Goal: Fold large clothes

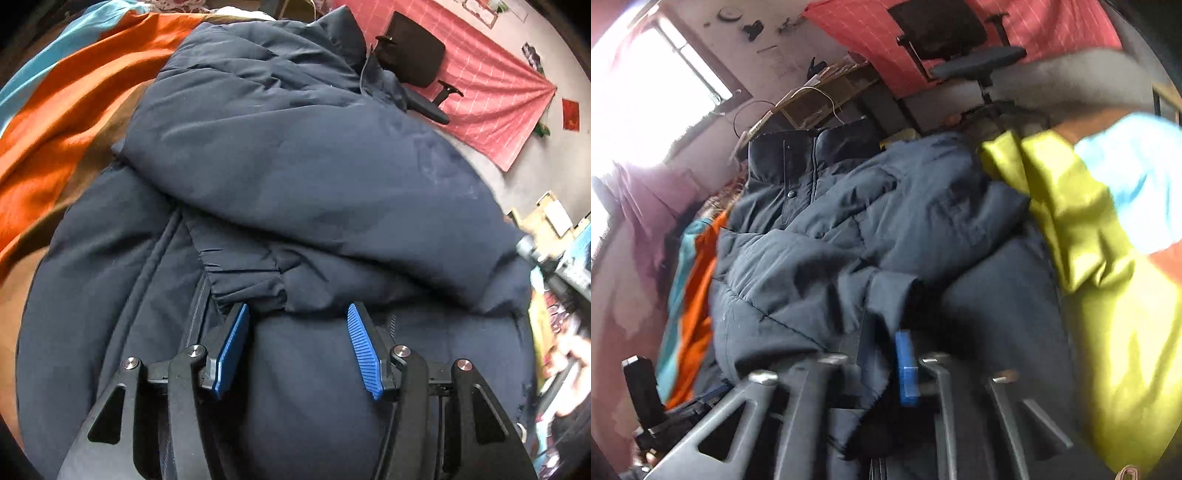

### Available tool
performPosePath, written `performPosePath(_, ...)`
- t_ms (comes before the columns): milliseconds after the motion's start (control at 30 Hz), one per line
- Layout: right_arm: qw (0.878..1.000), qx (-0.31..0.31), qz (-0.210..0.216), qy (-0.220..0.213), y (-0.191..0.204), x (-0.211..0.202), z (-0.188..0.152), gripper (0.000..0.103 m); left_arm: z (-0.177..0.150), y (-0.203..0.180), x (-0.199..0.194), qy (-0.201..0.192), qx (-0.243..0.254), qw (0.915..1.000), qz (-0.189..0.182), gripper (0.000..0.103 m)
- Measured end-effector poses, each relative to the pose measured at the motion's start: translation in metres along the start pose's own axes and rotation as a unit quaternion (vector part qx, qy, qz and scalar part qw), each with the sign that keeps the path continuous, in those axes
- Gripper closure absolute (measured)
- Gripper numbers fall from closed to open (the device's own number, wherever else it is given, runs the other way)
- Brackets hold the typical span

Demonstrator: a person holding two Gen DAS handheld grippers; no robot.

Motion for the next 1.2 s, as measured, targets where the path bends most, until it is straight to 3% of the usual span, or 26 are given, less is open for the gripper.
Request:
performPosePath(100,0.998,-0.035,-0.042,-0.039,0.01,-0.015,0.013,0.097,0.011,0.0,0.005,-0.001,0.002,0.9999,0.017,0.054)
performPosePath(267,0.989,-0.074,-0.095,-0.089,0.02,-0.029,0.047,0.097,0.025,0.002,0.011,-0.006,-0.01,0.9998,0.014,0.054)
performPosePath(400,0.983,-0.089,-0.143,-0.075,0.011,-0.003,0.065,0.096,0.028,0.003,0.019,-0.006,-0.001,0.9998,0.021,0.054)
performPosePath(567,0.976,-0.102,-0.19,-0.044,-0.013,0.041,0.059,0.09,0.026,0.001,0.021,-0.006,0.007,0.9995,0.03,0.054)
performPosePath(667,0.976,-0.097,-0.187,-0.048,-0.016,0.048,0.057,0.087,0.025,0.001,0.0,-0.054,0.0,0.9985,0.01,0.054)
performPosePath(733,0.976,-0.097,-0.187,-0.054,-0.015,0.042,0.057,0.079,0.01,0.003,-0.03,-0.1,0.007,0.9949,0.01,0.054)
performPosePath(800,0.974,-0.096,-0.194,-0.064,-0.013,0.031,0.055,0.056,0.017,-0.001,-0.047,-0.137,0.023,0.99,0.023,0.054)
performPosePath(833,0.972,-0.1,-0.2,-0.077,-0.009,0.023,0.055,0.049,0.024,-0.003,-0.05,-0.146,0.031,0.9884,0.029,0.054)
performPosePath(867,0.969,-0.109,-0.203,-0.093,-0.004,0.015,0.054,0.041,0.03,-0.005,-0.049,-0.143,0.037,0.9883,0.037,0.054)
performPosePath(1000,0.958,-0.151,-0.209,-0.126,0.022,0.003,0.053,0.04,0.05,-0.007,-0.034,-0.126,0.042,0.9903,0.042,0.054)
performPosePath(1133,0.959,-0.18,-0.199,-0.092,0.04,0.028,0.045,0.041,0.062,0.005,0.007,-0.06,0.032,0.9964,0.05,0.054)
performPosePath(1200,0.957,-0.188,-0.21,-0.067,0.041,0.046,0.041,0.044,0.065,0.007,0.018,-0.046,0.025,0.9974,0.05,0.053)
Point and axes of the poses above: each gripper's, at about its wrist camera, not at the fingertips, and x roughly the way its jaws point, y to its left, z to its top, the point moved 7 cm from there along x, roughly the way its jaws point, and after that the axes turned 13 degrees about y, right-handed, at the moved point
